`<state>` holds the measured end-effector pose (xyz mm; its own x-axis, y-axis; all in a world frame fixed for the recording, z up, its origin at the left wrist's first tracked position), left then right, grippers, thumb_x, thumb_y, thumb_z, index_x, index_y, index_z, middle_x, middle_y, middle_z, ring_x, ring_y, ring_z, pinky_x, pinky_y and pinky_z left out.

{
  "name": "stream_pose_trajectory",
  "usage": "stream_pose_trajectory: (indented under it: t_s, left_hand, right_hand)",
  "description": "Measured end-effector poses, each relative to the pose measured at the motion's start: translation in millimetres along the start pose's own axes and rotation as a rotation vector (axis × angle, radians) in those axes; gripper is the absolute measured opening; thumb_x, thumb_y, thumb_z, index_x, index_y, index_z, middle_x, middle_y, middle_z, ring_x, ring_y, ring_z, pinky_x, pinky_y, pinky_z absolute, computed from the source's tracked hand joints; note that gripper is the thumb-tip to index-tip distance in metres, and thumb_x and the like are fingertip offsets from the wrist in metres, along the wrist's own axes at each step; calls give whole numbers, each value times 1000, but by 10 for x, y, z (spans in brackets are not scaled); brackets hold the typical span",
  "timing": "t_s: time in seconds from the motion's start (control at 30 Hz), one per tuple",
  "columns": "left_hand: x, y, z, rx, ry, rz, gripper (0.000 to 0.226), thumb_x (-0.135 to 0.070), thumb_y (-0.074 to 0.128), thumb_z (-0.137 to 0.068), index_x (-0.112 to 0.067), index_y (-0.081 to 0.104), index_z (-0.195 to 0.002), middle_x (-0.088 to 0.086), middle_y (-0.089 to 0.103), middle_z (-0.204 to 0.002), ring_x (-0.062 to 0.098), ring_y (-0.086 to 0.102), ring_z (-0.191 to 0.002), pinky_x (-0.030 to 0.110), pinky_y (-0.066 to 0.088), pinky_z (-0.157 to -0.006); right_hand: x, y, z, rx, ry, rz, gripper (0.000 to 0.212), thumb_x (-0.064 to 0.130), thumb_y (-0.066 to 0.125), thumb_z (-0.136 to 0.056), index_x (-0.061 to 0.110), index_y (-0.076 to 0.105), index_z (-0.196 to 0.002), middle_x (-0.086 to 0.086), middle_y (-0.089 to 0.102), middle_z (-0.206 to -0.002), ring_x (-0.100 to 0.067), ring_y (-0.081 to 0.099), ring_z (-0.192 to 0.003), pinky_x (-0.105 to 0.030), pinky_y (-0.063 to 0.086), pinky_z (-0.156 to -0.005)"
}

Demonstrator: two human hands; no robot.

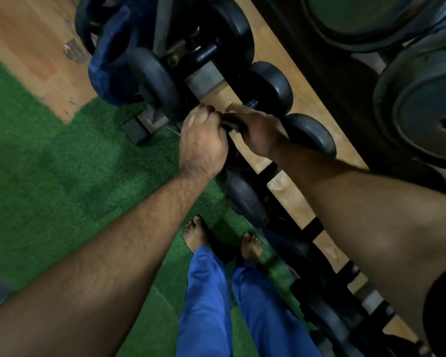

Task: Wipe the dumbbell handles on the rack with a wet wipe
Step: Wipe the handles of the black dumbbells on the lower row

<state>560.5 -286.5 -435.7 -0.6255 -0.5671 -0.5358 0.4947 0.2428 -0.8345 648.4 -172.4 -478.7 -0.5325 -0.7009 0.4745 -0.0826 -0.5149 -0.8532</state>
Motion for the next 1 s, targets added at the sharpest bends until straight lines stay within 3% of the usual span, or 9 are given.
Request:
stream_pose_trajectory:
  t_s: [0.1, 0.2, 0.4, 0.47, 0.6, 0.73, 0.83, 0.93, 1.0]
  left_hand:
    - [-7, -6, 0, 14, 19, -8, 28, -14, 46, -86, 1, 65, -102, 20, 61, -118, 37, 50, -125, 47, 37, -112]
    - [-6, -15, -11, 14, 2, -16, 28, -14, 47, -86, 3, 65, -101, 22, 61, -118, 39, 50, -125, 47, 36, -113]
    - [-14, -1, -1, -33, 0, 35, 30, -14, 44, -83, 2, 67, -95, 22, 62, -108, 41, 54, -117, 49, 42, -106]
    - [-14, -3, -7, -46, 0, 45, 31, -14, 44, -82, 3, 67, -95, 23, 63, -109, 40, 55, -117, 48, 42, -106]
    - [4, -6, 5, -43, 15, 43, 22, -8, 50, -85, 4, 66, -95, 24, 62, -113, 40, 54, -120, 48, 38, -111]
    - [-10, -21, 11, -41, 43, 29, 22, -7, 51, -86, 2, 67, -98, 20, 63, -112, 38, 54, -120, 48, 39, -110]
    - [-6, -25, -1, -24, 45, 22, 21, -8, 50, -87, 3, 65, -97, 21, 62, -112, 38, 53, -119, 49, 39, -110]
    - [-5, -58, 4, -47, 4, 60, 16, -5, 49, -84, 4, 61, -90, 23, 62, -106, 41, 55, -112, 52, 42, -104]
    - [-17, -69, 14, -70, -1, 101, 15, -5, 48, -82, 3, 60, -88, 22, 63, -103, 42, 56, -109, 53, 43, -102]
  right_hand:
    - [11, 51, -51, -31, 97, -20, 40, 51, 34, -92, 38, 61, -119, 9, 65, -120, -24, 64, -109, -35, 52, -86]
    - [148, 94, -153, 151, 51, -3, 47, 56, 33, -89, 29, 63, -114, -3, 69, -110, -35, 64, -99, -34, 47, -75]
    - [-123, -142, -299, 48, 281, 269, 35, 28, 39, -101, 15, 63, -122, -10, 65, -119, -32, 62, -108, -35, 50, -86]
    - [-10, -138, -362, 46, 262, 317, 39, 35, 37, -101, 14, 63, -120, -13, 64, -119, -35, 62, -108, -40, 52, -86]
    - [98, -52, -378, 312, 127, 181, 35, 27, 40, -102, 12, 67, -120, -13, 65, -121, -31, 59, -112, -32, 44, -89]
    - [-1, -152, -414, 231, 164, 271, 50, 40, 28, -92, 19, 67, -116, -11, 64, -121, -30, 60, -109, -34, 46, -88]
    - [212, -4, -395, 425, 80, 308, 44, 26, 34, -99, 4, 61, -124, -18, 57, -132, -35, 55, -121, -35, 45, -95]
    - [273, 68, -334, 505, 137, -51, 27, -2, 39, -101, -8, 60, -117, -14, 71, -96, -17, 68, -89, -21, 44, -69]
    - [125, 12, -317, 339, 187, -258, 27, 0, 39, -101, -2, 64, -112, 2, 64, -71, -2, 60, -60, -16, 42, -54]
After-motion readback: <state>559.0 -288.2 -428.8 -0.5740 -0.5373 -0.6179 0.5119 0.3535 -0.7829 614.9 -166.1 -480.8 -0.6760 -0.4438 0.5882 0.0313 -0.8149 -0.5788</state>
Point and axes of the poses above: each hand's wrist, its own z-axis away from the middle knuckle, its own y-axis out of the palm, x = y × z, the point moved 6 cm from there along -z, towards the middle knuckle
